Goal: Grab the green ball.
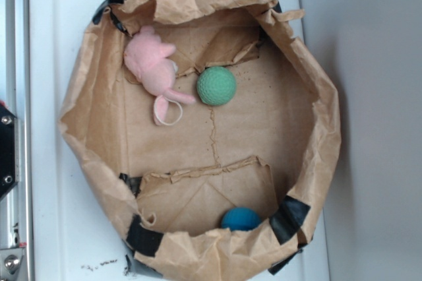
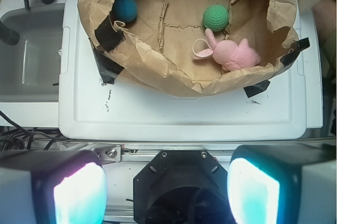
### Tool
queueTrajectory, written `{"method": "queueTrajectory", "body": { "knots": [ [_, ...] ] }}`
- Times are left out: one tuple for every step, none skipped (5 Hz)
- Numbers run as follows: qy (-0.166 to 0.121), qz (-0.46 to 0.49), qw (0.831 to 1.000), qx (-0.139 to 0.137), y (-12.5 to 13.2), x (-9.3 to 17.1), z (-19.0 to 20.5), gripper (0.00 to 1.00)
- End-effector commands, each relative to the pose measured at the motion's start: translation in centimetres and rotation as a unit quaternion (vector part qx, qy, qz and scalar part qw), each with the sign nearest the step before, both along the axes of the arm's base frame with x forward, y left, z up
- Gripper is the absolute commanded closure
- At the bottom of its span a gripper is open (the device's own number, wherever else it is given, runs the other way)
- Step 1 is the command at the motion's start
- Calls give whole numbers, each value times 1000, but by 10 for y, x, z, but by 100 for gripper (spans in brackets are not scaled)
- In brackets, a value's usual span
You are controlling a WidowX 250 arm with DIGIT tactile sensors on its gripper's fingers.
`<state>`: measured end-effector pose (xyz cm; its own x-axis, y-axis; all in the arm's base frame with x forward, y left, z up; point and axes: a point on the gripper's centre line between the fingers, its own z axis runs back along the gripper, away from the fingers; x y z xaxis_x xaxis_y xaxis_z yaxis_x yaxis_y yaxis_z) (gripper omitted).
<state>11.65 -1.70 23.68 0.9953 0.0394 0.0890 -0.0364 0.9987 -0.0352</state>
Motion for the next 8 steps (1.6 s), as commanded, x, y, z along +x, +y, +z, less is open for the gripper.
{"method": "queueTrajectory", "body": {
  "knots": [
    [0, 0, 1000, 0, 0, 0, 0, 0],
    [1, 16, 1000, -1, 1, 7, 2, 0],
    [-5, 26, 1000, 2, 16, 57, -17, 0],
    [-12, 23, 1000, -2, 25, 107, -30, 0],
    [-28, 23, 999, 1, 30, 140, -43, 0],
    [-39, 19, 999, 7, 33, 160, -56, 0],
    [-42, 7, 999, 6, 40, 169, -68, 0],
    [-27, 5, 999, 27, 61, 185, -103, 0]
  ]
}}
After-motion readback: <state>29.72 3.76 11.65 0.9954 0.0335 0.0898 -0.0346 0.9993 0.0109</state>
